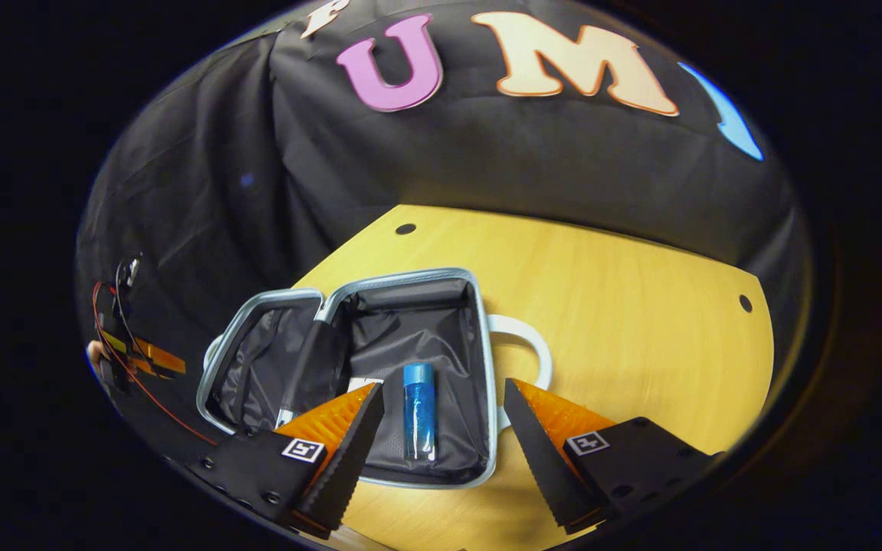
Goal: First open the suitcase, pack the skin care products into it, and then close the suitcase.
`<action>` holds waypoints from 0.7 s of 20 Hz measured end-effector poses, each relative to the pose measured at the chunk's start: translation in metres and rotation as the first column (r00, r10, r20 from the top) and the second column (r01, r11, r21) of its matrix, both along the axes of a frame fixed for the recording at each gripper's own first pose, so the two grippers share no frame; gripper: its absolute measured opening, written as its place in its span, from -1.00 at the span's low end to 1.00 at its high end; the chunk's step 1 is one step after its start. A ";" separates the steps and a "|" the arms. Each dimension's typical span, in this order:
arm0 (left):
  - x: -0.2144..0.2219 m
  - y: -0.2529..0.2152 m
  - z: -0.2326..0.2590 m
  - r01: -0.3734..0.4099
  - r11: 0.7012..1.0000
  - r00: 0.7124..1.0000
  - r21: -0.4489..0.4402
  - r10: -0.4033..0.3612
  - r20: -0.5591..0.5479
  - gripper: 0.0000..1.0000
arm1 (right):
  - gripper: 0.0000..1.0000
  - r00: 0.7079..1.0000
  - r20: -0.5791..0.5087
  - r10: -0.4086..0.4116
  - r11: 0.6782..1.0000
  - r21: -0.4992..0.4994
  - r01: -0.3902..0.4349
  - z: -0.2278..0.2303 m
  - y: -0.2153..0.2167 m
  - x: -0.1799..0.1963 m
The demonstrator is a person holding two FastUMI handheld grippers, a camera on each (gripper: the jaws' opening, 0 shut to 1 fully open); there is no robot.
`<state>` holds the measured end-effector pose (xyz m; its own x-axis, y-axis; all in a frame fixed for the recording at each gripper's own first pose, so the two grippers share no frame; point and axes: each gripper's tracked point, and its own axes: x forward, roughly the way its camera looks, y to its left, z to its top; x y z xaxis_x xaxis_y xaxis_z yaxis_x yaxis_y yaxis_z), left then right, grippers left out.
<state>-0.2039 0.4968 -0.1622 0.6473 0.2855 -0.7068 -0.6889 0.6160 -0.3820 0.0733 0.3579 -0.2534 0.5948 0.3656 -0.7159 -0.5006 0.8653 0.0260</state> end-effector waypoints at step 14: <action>0.074 0.035 -0.029 0.152 0.970 0.983 -0.189 -0.128 0.134 0.32 | 0.87 0.951 0.216 -0.222 0.959 -0.126 0.253 0.058 -0.093 -0.003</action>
<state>-0.1297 0.5313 -0.1908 0.7542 0.0486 -0.6548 -0.5427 0.6074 -0.5801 0.0707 0.2648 -0.1953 0.7863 0.0942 -0.6106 -0.2621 0.9458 -0.1916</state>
